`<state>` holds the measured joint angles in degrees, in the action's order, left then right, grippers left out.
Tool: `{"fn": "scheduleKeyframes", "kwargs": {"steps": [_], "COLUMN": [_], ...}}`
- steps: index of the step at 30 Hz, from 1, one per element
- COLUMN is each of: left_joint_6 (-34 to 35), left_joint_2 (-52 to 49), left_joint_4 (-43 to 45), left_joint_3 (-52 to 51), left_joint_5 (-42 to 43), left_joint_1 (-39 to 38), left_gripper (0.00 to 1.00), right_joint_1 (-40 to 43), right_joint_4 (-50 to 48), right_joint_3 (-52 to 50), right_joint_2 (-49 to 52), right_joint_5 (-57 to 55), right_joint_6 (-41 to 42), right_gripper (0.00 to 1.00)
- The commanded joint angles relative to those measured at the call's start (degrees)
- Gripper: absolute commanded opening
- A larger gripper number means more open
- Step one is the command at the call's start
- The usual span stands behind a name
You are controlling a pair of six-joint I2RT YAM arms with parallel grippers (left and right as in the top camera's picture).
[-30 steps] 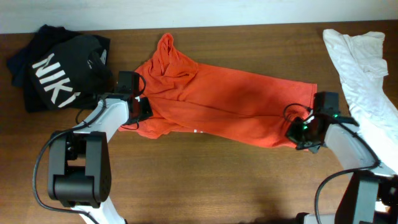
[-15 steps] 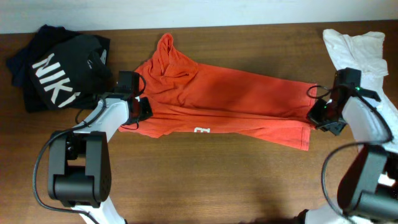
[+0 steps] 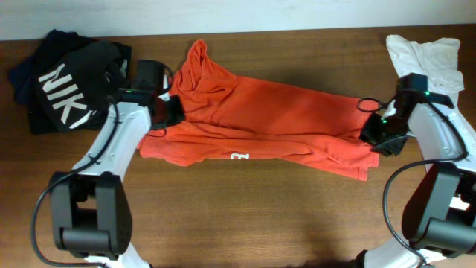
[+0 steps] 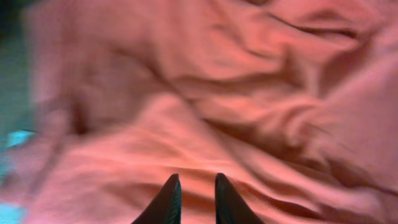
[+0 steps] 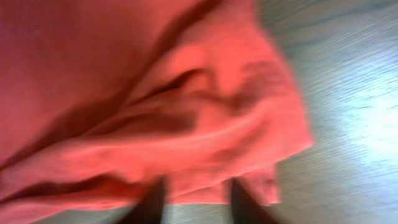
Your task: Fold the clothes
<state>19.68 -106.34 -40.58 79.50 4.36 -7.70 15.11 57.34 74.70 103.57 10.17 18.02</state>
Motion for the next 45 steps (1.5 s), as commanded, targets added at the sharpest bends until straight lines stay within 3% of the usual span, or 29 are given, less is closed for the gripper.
{"fn": "scheduleKeyframes", "kwargs": {"steps": [1,6,13,16,19,27,30,32,33,34,35,36,38,39,41,45], "left_joint_6": [-0.48,-0.44,0.17,1.64,14.95,27.39,31.08,31.01,30.29,28.17,22.34,18.38,8.59,5.38,3.82,1.05], "left_joint_2": [-3.82,-9.51,-14.12,-17.44,-18.29,-14.10,-6.84,-0.20,2.19,3.93,6.03,6.64,6.62,6.60,5.73,1.97], "left_joint_4": [2.64,2.40,2.49,-0.76,-9.46,-30.84,-34.80,-34.71,-34.62,-34.07,-31.23,-28.70,-20.26,-15.43,-7.08,3.82], "left_joint_3": [0.26,0.26,0.20,0.17,0.15,0.13,0.15,0.15,0.15,0.15,0.17,0.37,1.27,1.29,1.36,1.36], "left_joint_5": [-1.09,-4.57,-10.21,-10.34,-17.20,-17.51,-17.66,-17.68,-17.70,-17.70,-17.66,-16.98,-10.60,-7.02,-4.48,-2.58], "left_joint_1": [-2.82,-0.28,3.45,3.93,4.50,1.99,-1.05,-3.89,-4.55,-4.76,-4.59,-4.37,-3.78,-3.32,-2.16,-1.60], "left_gripper": [0.05,0.01,0.01,0.01,0.01,0.01,0.01,0.01,0.03,0.12,0.53,0.68,0.95,0.98,0.98,0.89], "right_joint_1": [-4.79,-10.45,-10.97,-10.97,-10.97,-10.86,-10.86,-10.86,-10.88,-10.88,-10.88,-10.88,-10.88,-10.93,-10.99,-12.39], "right_joint_4": [-0.13,-4.96,-18.34,-19.39,-16.48,-1.90,5.79,9.29,10.91,11.98,14.14,14.78,15.39,15.82,16.76,17.29], "right_joint_3": [0.35,-4.11,-15.72,-17.59,-17.57,-10.23,-6.05,-2.62,-0.72,0.61,3.72,5.51,9.42,10.75,11.13,10.60], "right_joint_2": [1.51,3.65,3.65,3.65,3.65,3.52,3.52,3.52,3.52,3.52,3.52,3.52,3.52,3.52,3.52,3.52], "right_joint_5": [0.04,-3.17,-3.19,-3.39,-7.32,-14.88,-22.43,-22.47,-22.45,-22.45,-22.18,-20.37,-11.32,-6.45,-1.70,-1.73], "right_joint_6": [0.11,2.16,3.50,3.65,8.33,11.56,18.53,18.73,18.71,18.69,17.88,15.19,6.64,3.48,1.68,1.70], "right_gripper": [0.04,0.04,0.04,0.04,0.04,0.04,0.04,0.04,0.04,0.04,0.09,0.22,0.85,0.92,0.93,0.93]}}
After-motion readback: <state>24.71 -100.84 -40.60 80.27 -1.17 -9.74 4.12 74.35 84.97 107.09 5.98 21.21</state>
